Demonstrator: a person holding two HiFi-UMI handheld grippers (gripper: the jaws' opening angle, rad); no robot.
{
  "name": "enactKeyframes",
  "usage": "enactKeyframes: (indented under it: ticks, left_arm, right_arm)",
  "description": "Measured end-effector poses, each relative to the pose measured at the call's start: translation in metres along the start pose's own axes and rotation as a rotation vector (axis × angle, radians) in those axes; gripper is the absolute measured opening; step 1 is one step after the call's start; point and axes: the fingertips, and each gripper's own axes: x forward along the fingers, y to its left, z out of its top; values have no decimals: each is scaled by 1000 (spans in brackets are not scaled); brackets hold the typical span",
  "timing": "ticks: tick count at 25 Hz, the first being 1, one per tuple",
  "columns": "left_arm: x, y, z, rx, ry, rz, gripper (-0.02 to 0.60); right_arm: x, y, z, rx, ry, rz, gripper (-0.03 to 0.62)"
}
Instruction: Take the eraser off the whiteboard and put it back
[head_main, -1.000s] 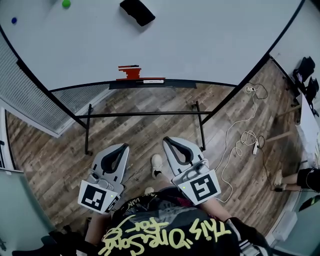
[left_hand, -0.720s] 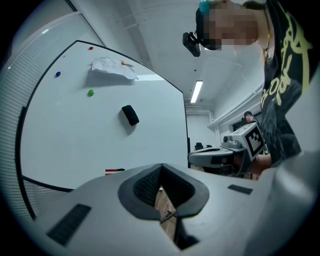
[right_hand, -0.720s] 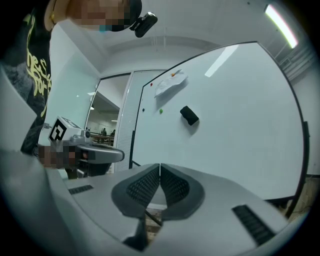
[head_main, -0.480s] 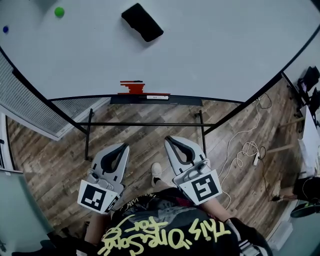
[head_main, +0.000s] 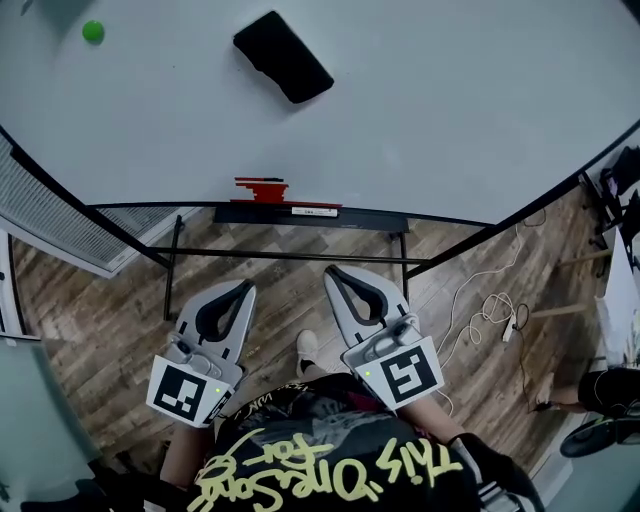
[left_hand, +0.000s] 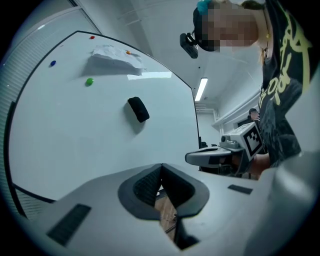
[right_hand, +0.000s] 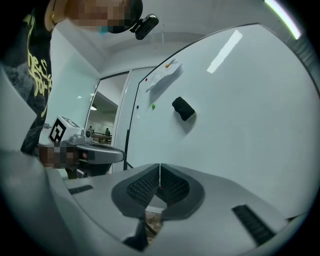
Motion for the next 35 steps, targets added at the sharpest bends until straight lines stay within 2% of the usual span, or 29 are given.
enactKeyframes:
  ticks: [4, 12, 15, 19, 23, 26, 35]
  left_arm:
    - [14, 8, -1, -27, 10, 13, 6]
    - [38, 23, -3, -29, 0, 44, 8]
    - [46, 30, -2, -62, 19, 70, 8]
    - [56, 38, 6, -42, 1, 86, 6]
    - [60, 43, 6, -24, -8, 77, 8]
    - [59, 47, 6, -54, 3, 75, 8]
    - [46, 69, 11, 2, -8, 40, 8]
  right_arm:
    - [9, -14, -5, 6, 13, 6, 11]
    - [29, -34, -13, 8, 29, 41, 11]
    - [37, -43, -11, 4, 36, 53, 11]
    - [47, -54, -2, -6, 15, 53, 11]
    - [52, -61, -1, -11, 16, 47, 11]
    - [57, -61, -2, -11, 17, 34, 11]
    - [69, -50, 10, -39, -11, -22, 11]
